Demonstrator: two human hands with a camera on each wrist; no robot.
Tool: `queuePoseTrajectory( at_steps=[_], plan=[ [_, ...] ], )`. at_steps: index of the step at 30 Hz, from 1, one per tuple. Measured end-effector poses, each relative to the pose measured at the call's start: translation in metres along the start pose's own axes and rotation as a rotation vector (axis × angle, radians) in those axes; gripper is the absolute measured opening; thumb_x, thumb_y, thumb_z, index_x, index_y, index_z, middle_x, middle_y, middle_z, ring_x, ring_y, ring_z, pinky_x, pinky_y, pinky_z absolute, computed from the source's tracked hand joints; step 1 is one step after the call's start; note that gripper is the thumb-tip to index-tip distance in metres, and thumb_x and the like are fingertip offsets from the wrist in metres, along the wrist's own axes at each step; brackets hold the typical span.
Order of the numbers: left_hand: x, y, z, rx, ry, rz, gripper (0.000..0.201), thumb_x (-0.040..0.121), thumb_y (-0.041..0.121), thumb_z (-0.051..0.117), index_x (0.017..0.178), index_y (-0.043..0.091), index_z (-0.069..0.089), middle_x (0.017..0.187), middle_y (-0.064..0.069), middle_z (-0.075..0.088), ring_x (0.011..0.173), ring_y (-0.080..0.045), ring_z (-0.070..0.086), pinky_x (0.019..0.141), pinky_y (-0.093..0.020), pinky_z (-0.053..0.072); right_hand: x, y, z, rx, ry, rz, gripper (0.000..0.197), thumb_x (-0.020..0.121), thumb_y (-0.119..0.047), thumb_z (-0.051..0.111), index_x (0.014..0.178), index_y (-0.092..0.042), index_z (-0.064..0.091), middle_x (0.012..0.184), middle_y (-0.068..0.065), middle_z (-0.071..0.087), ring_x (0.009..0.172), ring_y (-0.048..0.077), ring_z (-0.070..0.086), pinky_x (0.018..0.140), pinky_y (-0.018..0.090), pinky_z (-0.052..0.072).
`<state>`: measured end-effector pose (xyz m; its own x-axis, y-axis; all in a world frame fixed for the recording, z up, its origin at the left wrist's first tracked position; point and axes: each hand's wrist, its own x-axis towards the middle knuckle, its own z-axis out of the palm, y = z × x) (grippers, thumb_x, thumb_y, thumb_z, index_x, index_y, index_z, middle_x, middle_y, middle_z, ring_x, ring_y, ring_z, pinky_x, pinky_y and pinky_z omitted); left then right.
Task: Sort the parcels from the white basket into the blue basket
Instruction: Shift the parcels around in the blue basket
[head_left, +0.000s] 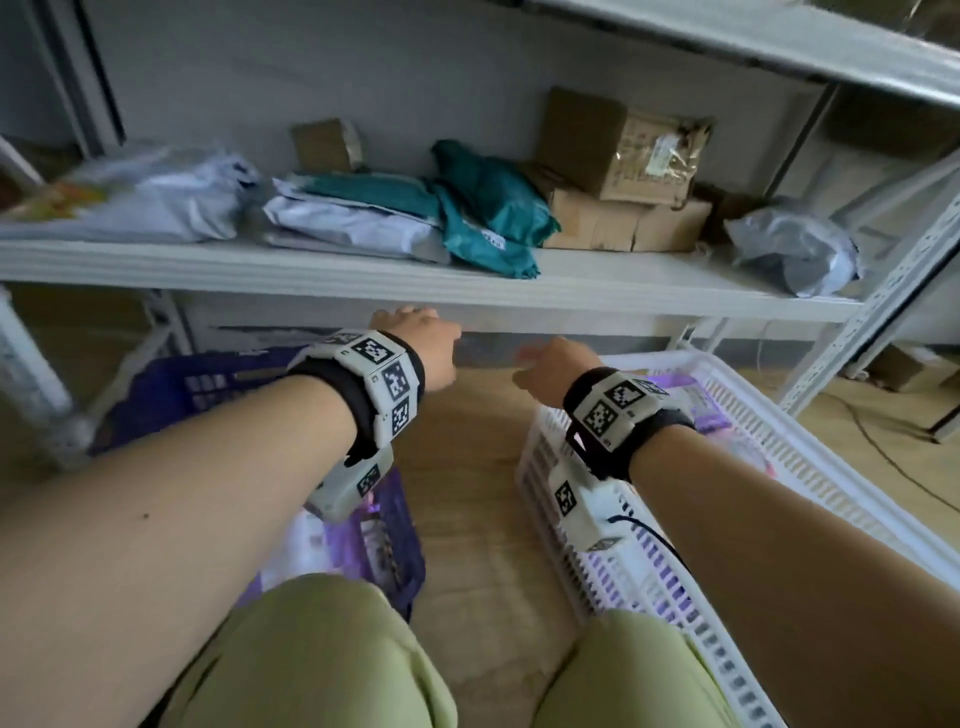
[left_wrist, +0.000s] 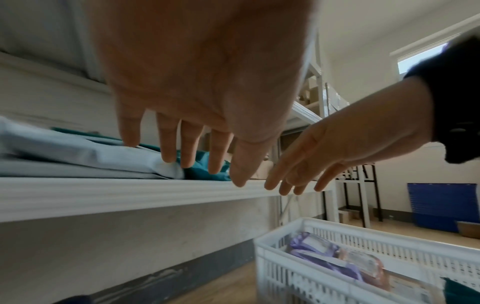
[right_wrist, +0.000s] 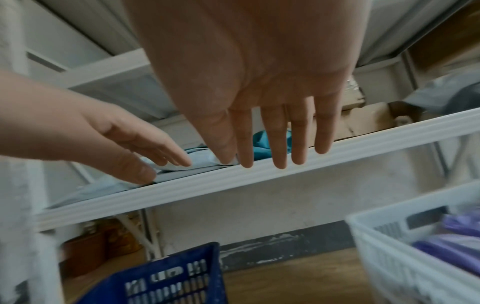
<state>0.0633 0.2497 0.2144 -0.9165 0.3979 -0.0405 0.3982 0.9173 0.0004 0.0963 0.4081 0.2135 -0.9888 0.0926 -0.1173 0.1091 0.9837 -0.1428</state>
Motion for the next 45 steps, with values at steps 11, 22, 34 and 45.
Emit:
queuePoseTrajectory(
  at_steps=[11,22,34,45],
  plan=[
    [-0.069,-0.133,0.0,0.006,-0.009,-0.228,0.038,0.087,0.04,0.053,0.123,0.028,0.052,0.134,-0.006,0.045,0.126,-0.03,0.039,0.102,-0.043,0.038,0.0,-0.14,0.026,-0.109,-0.02,-0.256,0.032,0.095,-0.022,0.043,0.12,-0.015,0.062,0.125,0.005,0.061,0.113,0.028,0.057,0.088,0.031,0.045],
    [-0.103,-0.161,0.008,0.024,-0.106,-0.347,0.037,0.087,0.044,0.055,0.117,0.022,0.055,0.128,-0.01,0.049,0.121,-0.033,0.046,0.096,-0.043,0.039,0.008,-0.181,0.044,-0.027,-0.125,-0.343,0.038,0.097,-0.023,0.048,0.131,-0.008,0.054,0.135,0.012,0.054,0.123,0.028,0.051,0.102,0.034,0.043],
    [-0.07,-0.205,0.041,-0.084,-0.185,-0.367,0.026,0.087,0.038,0.056,0.101,0.017,0.061,0.111,-0.009,0.062,0.102,-0.029,0.059,0.082,-0.033,0.047,0.085,-0.21,0.096,-0.063,-0.288,-0.306,0.038,0.098,-0.022,0.042,0.129,-0.003,0.053,0.135,0.014,0.053,0.124,0.029,0.05,0.099,0.035,0.041],
    [0.027,-0.26,0.139,-0.249,-0.293,-0.484,0.032,0.085,0.031,0.056,0.114,0.017,0.057,0.125,-0.009,0.052,0.113,-0.03,0.052,0.094,-0.043,0.045,0.212,-0.209,0.199,0.103,-0.514,-0.145,0.042,0.092,-0.019,0.055,0.13,-0.002,0.053,0.135,0.015,0.053,0.125,0.028,0.049,0.097,0.029,0.041]
  ],
)
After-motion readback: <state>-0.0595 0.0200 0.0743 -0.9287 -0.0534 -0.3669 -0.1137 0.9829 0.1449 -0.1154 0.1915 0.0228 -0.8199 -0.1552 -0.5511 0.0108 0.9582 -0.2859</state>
